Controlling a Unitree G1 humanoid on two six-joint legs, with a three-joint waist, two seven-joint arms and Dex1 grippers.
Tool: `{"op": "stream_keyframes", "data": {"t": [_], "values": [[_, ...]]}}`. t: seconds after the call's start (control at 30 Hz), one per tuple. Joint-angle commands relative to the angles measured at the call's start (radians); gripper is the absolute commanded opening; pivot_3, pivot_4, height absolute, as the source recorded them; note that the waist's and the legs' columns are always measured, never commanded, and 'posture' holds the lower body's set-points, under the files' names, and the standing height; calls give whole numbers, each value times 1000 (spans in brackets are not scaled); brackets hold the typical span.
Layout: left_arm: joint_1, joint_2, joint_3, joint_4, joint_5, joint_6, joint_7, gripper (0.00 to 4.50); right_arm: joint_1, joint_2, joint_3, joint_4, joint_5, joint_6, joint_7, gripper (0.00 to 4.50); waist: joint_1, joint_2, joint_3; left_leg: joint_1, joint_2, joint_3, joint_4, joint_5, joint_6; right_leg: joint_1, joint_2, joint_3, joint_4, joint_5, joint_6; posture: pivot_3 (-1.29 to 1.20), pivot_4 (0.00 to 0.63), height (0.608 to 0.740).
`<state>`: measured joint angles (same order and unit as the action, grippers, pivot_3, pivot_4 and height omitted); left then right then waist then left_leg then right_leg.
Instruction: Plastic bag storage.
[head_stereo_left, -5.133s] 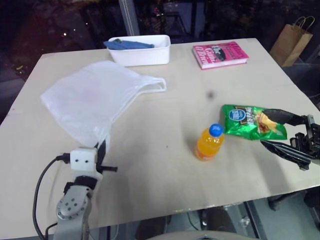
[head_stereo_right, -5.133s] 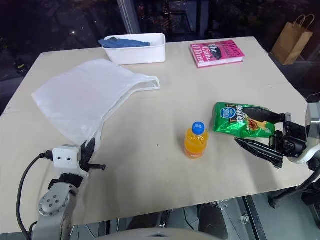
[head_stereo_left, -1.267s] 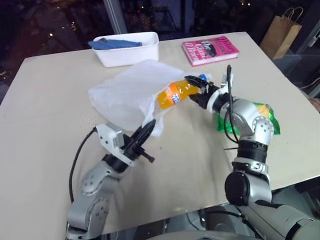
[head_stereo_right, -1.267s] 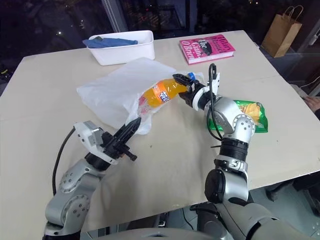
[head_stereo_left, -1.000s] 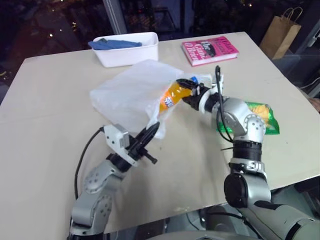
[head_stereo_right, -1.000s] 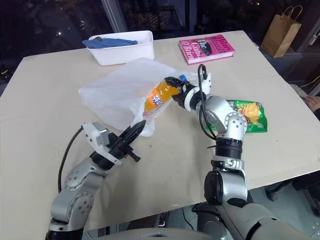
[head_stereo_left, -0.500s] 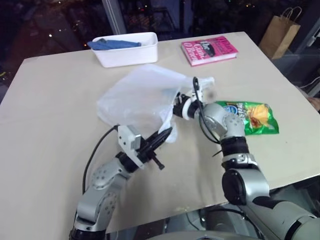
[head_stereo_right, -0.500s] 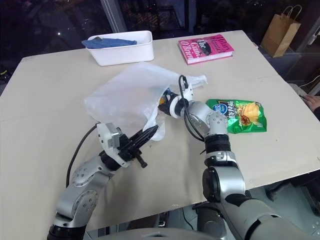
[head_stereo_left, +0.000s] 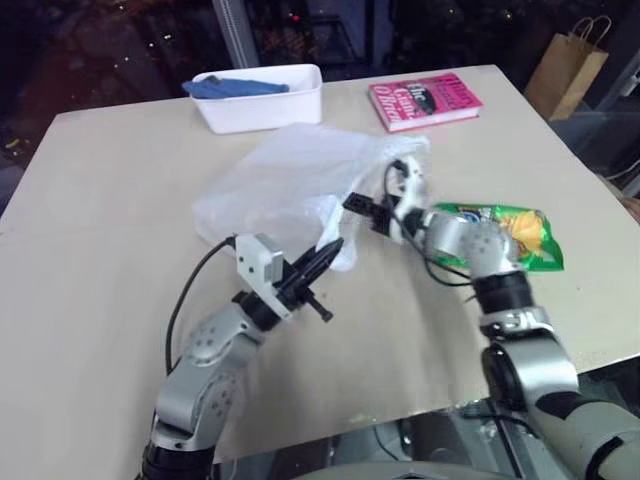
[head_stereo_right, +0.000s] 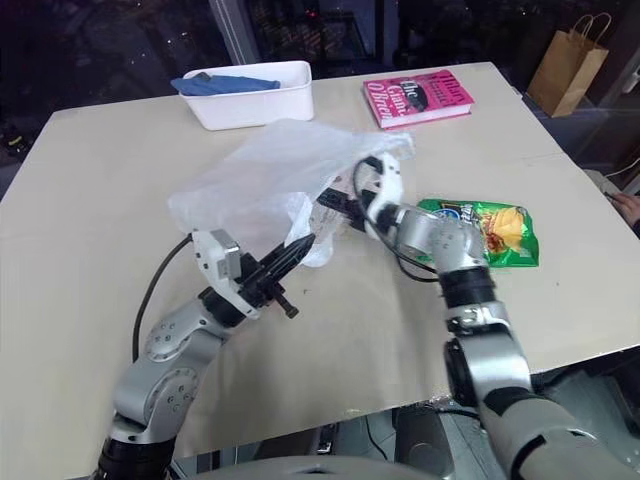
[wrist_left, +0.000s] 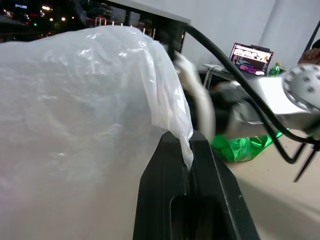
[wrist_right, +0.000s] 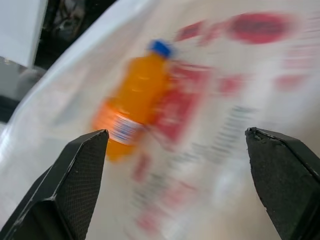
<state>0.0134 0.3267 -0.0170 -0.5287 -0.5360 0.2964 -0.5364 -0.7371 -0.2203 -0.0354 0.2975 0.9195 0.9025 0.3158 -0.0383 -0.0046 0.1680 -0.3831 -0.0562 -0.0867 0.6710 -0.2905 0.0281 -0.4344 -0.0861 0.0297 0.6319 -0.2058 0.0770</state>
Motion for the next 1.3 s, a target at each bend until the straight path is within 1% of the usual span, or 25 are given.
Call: {"op": "stream_keyframes", "data": {"t": [0.03, 0.13, 0.23, 0.3, 0.33, 0.47, 0.6, 0.77, 0.9, 1.07, 1.23, 1.3], "values": [[5, 6, 32, -42, -25, 0, 7, 0, 47, -75, -22, -164, -1, 6, 133, 4429, -5, 0, 0, 0, 0, 0, 0, 0, 0, 0, 0, 0, 0, 0, 0, 0, 150, 740], [-2, 6, 37, -40, -32, 7, 10, 0, 91, -150, -68, -256, -16, -58, 221, 4429, -5, 0, 0, 1, 1, 1, 0, 0, 0, 0, 1, 1, 0, 0, 0, 0, 150, 740], [-3, 7, 39, -42, -36, 11, 14, 0, 116, -282, -140, -302, -19, -78, 320, 4429, 1, 0, 0, 1, 1, 1, 0, -1, 1, 0, 0, 1, 1, 0, 0, 0, 150, 740], [-1, 1, 38, -39, -32, 9, 19, 0, 115, -383, -259, -231, 41, -14, 326, 4429, 15, 0, 0, 1, 1, 0, 1, -1, 1, 2, 0, 0, 1, 0, 0, 0, 150, 740], [0, -1, 37, -38, -30, 7, 19, 0, 121, -423, -300, -184, 41, -2, 321, 4429, 24, 0, 0, 1, 1, 0, 1, -1, 1, 3, -1, 0, 0, 0, 0, 0, 150, 740], [-6, 0, 46, -14, -27, -1, 8, 0, 190, -564, -312, -52, -116, -73, 343, 4429, 33, -1, 0, 1, 0, -1, 1, 0, 1, 5, -1, -2, -4, 0, 0, 0, 150, 740], [-18, 4, 48, -6, -28, 7, 3, 0, 232, -666, -340, 31, -156, -2, 359, 4429, 24, 2, -1, 1, 2, 2, 0, 0, 1, 4, 0, 0, -4, 0, 0, 0, 150, 740], [-7, -1, 27, -18, -13, 8, 4, 0, 281, -677, -344, 41, -170, 42, 390, 4429, 25, 2, -1, 3, 3, 4, 0, -1, 1, 5, 0, 2, -4, 0, 0, 0, 150, 740], [7, 0, 10, -28, -1, 1, -1, 0, 304, -649, -345, 42, -208, 24, 364, 4429, 28, 2, -1, 3, 3, 3, 1, -1, 1, 6, 0, 1, -4, 0, 1, 0, 150, 740], [15, 1, 13, -15, 6, -12, -10, 0, 351, -656, -333, 52, -256, 36, 366, 4429, 29, 2, -1, 2, 3, 3, 1, 0, 1, 5, 0, 1, -4, 0, 1, 0, 150, 740], [37, -3, 0, 8, 28, -48, -32, 0, 369, -633, -339, 22, -232, 107, 380, 4429, 28, 2, -1, 3, 3, 3, 1, 0, 1, 6, 0, 1, -4, 0, 1, 0, 150, 740], [46, -6, -1, 18, 33, -63, -41, 0, 345, -601, -380, 25, -190, 158, 361, 4429, 27, 1, -2, 3, 4, 3, 1, 0, 1, 6, 0, 1, -4, 0, 1, 0, 150, 740]]}}
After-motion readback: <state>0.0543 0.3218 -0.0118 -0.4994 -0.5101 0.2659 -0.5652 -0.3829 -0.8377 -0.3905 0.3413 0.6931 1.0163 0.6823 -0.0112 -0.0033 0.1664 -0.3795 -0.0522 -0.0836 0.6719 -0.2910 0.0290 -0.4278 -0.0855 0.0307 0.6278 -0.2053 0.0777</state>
